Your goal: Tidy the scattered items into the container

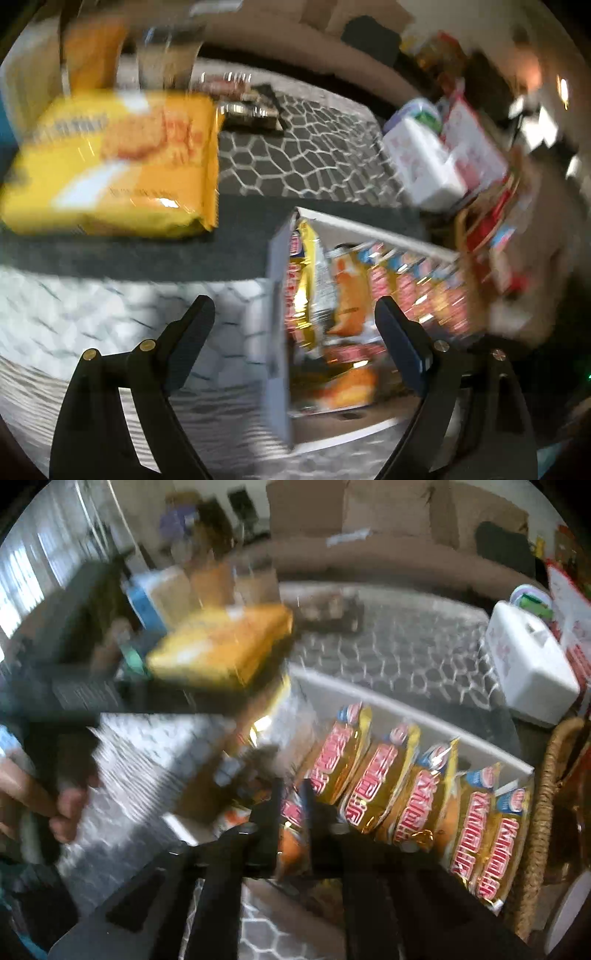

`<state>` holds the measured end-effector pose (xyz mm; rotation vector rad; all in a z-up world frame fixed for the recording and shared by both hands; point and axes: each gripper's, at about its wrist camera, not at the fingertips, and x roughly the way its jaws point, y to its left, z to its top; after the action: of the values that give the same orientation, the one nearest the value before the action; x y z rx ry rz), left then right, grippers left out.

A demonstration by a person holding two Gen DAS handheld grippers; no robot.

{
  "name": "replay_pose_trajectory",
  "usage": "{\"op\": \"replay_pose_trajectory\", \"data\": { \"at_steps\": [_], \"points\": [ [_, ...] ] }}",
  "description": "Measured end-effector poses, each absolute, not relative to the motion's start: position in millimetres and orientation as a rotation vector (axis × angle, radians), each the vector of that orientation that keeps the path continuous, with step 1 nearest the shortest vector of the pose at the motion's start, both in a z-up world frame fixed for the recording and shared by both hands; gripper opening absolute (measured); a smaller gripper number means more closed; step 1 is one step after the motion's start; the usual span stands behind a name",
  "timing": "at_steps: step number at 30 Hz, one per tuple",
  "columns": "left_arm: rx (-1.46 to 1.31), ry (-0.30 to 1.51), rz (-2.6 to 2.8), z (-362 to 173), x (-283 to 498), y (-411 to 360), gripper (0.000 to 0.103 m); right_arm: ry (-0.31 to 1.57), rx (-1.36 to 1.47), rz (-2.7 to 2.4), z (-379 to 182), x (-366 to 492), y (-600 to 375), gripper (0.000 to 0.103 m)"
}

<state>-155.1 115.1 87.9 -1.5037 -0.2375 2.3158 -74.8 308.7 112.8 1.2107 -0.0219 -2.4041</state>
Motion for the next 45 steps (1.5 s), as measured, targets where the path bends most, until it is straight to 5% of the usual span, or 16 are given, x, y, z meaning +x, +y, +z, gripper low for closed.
{"op": "replay_pose_trajectory", "data": {
  "at_steps": [2,18,24,26,28,30,32,34,36,38,40,41,45],
  "points": [
    [-1.461,-0.064,2.398,93.2,-140.1,121.8,0.087,-0.045,1.196,-2.462,120.5,-67.7,315.8,0.059],
    [-1.547,0.139,2.373,72.5,-102.9,145.2,0.087,-0.278,1.491,-2.687,93.2,-22.5,402.2,0.062],
    [-1.640,0.198,2.337,47.9,-103.3,150.3,0.087,-0.690,1.521,-2.656,83.9,2.2,428.3,0.057],
    [-1.629,0.178,2.327,44.0,-105.2,149.3,0.078,-0.805,1.509,-2.659,85.2,6.6,434.4,0.057],
    [-1.627,0.155,2.301,41.9,-106.9,149.0,0.042,-0.884,1.517,-2.662,85.9,11.2,440.6,0.049],
    [-1.629,0.188,2.297,41.6,-109.5,152.4,0.038,-0.916,1.553,-2.655,88.8,17.0,445.6,0.040],
    [-1.643,0.218,2.286,41.6,-112.3,156.0,0.042,-0.900,1.562,-2.706,93.9,24.2,451.8,0.045],
    [-1.661,0.262,2.320,41.7,-116.8,157.8,0.079,-0.841,1.603,-2.747,92.1,20.5,454.4,0.050],
    [-1.648,0.262,2.332,38.7,-118.3,155.5,0.081,-0.832,1.643,-2.697,81.0,7.8,454.8,0.049],
    [-1.642,0.176,2.298,35.9,-120.1,151.2,0.071,-0.729,1.711,-2.691,70.7,-5.9,447.4,0.050],
    [-1.645,0.077,2.243,34.8,-122.3,148.3,0.037,-0.653,1.760,-2.669,58.9,-19.7,439.0,0.033],
    [-1.637,0.061,2.234,36.6,-121.8,149.0,0.029,-0.558,1.773,-2.704,58.8,-23.6,432.6,0.028],
    [-1.599,0.113,2.260,41.5,-115.7,153.0,0.023,-0.283,1.777,-2.752,62.4,-29.1,415.8,0.024]
  ]
}}
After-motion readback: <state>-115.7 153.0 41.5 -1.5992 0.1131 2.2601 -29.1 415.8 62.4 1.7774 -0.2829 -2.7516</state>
